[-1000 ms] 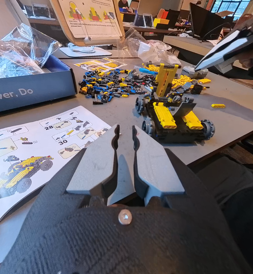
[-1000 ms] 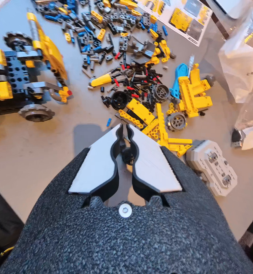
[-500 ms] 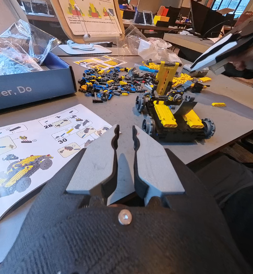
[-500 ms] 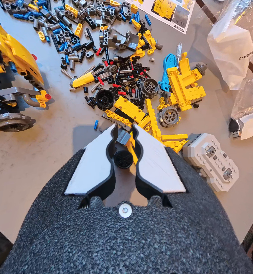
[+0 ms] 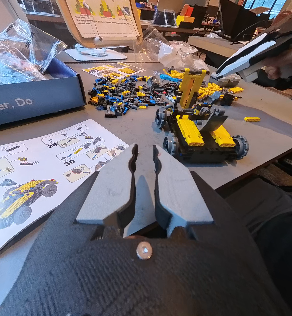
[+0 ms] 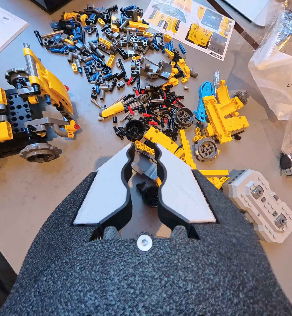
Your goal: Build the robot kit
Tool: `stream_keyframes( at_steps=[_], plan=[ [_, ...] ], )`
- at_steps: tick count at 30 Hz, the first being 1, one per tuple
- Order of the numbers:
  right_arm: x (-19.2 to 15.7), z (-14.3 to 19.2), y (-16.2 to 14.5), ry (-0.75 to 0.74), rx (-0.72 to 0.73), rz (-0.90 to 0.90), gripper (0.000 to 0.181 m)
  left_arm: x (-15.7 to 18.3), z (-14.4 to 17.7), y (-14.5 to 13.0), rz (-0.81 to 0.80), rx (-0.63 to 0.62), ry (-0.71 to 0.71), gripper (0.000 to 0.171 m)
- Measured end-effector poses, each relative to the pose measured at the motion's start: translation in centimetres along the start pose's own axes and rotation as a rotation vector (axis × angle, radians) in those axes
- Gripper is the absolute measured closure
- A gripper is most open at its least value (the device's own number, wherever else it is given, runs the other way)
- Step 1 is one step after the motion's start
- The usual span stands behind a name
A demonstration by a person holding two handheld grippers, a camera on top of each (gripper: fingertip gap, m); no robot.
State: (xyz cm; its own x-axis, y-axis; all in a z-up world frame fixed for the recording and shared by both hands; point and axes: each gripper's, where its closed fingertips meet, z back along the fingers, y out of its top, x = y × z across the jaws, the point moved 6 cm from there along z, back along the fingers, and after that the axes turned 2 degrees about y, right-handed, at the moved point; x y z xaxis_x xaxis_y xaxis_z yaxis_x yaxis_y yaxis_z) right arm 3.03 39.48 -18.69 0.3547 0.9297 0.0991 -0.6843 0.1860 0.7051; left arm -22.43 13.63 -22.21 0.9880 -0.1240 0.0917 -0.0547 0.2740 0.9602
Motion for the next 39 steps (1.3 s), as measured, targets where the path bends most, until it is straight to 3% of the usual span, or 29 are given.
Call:
stream_keyframes(
  at_steps=[22, 39],
  plan=[
    [-0.7, -0.2, 0.2, 0.022, 0.010, 0.023, 0.159, 0.1, 0.0, 0.0, -0.002, 0.000, -0.003, 0.157],
    [-2.8, -2.0, 0.5, 0.127, 0.004, 0.026, 0.160, 0.0, 0.0, 0.0, 0.004, -0.004, -0.008, 0.157]
  ],
)
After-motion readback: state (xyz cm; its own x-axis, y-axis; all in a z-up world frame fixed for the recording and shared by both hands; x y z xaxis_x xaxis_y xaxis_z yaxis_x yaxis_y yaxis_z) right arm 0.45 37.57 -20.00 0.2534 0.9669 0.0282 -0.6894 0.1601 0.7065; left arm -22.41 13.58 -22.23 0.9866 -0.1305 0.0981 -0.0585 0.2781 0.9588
